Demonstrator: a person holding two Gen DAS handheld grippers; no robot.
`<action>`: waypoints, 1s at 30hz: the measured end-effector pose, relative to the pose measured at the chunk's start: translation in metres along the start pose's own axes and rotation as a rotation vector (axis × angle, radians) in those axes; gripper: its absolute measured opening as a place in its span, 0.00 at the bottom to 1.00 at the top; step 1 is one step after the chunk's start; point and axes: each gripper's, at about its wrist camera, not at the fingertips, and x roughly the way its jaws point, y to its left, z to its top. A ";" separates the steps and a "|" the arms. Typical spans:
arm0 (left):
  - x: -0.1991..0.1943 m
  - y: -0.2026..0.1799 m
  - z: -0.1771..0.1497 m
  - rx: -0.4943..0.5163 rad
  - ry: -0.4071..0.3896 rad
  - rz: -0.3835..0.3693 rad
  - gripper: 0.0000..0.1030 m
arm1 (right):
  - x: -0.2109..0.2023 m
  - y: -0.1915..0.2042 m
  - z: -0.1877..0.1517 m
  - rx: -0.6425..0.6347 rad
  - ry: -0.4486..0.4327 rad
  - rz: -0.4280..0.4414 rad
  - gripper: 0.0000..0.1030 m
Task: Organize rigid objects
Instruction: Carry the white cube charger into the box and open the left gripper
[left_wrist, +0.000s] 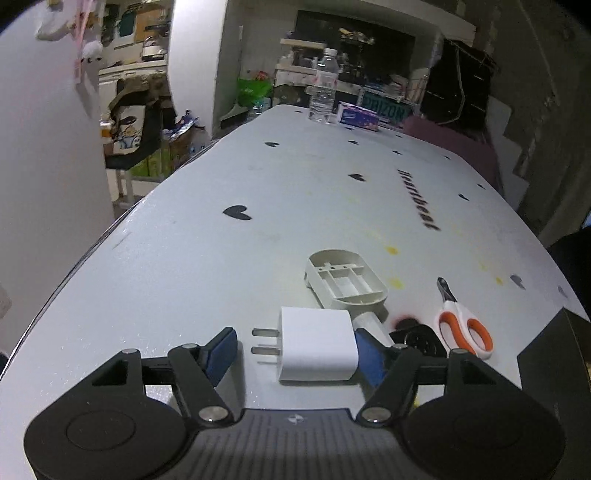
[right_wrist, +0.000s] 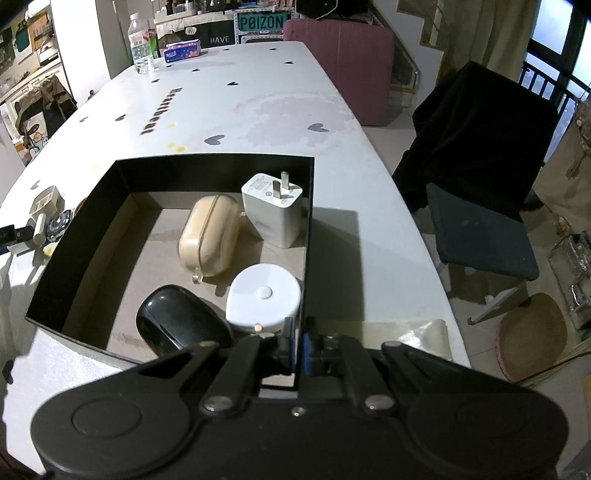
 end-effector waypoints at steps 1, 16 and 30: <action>-0.001 -0.002 0.000 0.024 0.002 -0.011 0.57 | 0.000 0.000 0.000 0.000 0.001 0.000 0.04; -0.080 -0.038 -0.005 0.171 -0.162 -0.175 0.57 | 0.000 0.000 0.000 0.002 0.000 0.001 0.04; -0.089 -0.173 -0.016 0.314 -0.007 -0.445 0.57 | 0.000 -0.001 -0.001 0.004 -0.003 0.008 0.04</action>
